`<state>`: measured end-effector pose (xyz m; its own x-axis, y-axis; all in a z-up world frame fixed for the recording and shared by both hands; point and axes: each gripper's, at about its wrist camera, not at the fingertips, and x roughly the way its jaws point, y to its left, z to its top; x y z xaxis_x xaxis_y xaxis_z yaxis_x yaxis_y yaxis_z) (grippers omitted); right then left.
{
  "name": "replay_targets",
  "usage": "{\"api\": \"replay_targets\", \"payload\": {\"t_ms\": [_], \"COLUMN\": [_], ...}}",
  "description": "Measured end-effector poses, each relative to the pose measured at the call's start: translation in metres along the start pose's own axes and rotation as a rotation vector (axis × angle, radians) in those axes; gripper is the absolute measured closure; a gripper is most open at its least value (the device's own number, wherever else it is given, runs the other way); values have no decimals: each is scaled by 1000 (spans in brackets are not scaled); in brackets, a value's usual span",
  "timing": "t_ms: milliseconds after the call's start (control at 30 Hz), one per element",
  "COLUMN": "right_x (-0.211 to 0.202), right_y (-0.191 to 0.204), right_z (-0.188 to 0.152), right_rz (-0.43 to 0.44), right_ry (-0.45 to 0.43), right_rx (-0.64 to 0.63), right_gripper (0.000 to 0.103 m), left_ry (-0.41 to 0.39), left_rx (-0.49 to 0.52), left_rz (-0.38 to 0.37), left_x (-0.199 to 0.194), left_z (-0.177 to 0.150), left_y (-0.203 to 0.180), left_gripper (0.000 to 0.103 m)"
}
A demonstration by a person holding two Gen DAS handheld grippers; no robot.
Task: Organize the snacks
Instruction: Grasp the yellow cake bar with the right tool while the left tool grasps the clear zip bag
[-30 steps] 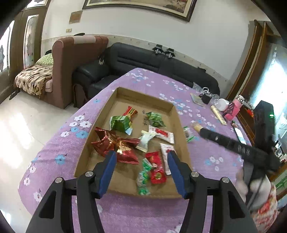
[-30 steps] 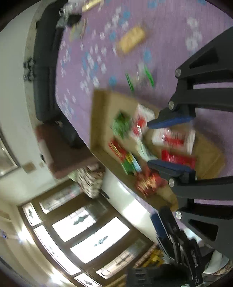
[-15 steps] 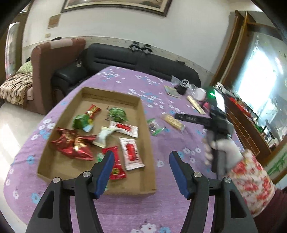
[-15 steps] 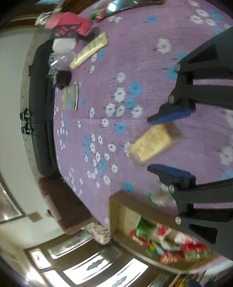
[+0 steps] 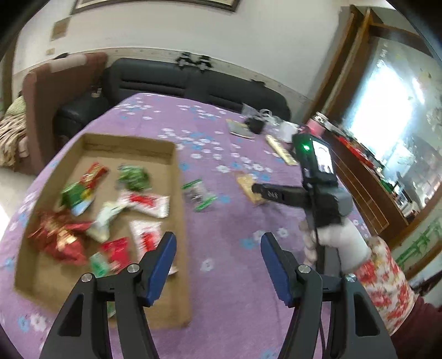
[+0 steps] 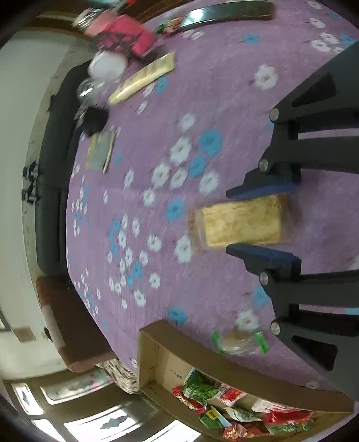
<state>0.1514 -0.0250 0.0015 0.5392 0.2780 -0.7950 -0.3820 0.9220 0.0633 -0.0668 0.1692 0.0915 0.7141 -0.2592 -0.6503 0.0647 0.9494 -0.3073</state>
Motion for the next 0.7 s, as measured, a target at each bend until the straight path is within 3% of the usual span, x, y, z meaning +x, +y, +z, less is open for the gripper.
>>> {"api": "replay_targets", "payload": {"t_ms": [133,267,400,533,700], "right_x": [-21,-27,-32,-38,-41], "right_y": [-32,-56,-67,-64,-67], "right_z": [-27,-49,-47,-44,-42], "right_rz": [13,97,173,225,242], "right_ry": [44,27,-12,-43,-55], "right_rx": [65,131,188,184,202], "right_gripper": [88,88,88,88,85], "left_ry": [53,143,235,240,296], "left_rx": [51,58,18,49,126], "left_rz": [-49,-6,111,226,156], "left_x": [38,96,141,161,169], "left_z": [25,53,65,63,50], "left_y": [-20,-25,-12,-6,-26], "left_gripper": [33,33,33,33,40]}}
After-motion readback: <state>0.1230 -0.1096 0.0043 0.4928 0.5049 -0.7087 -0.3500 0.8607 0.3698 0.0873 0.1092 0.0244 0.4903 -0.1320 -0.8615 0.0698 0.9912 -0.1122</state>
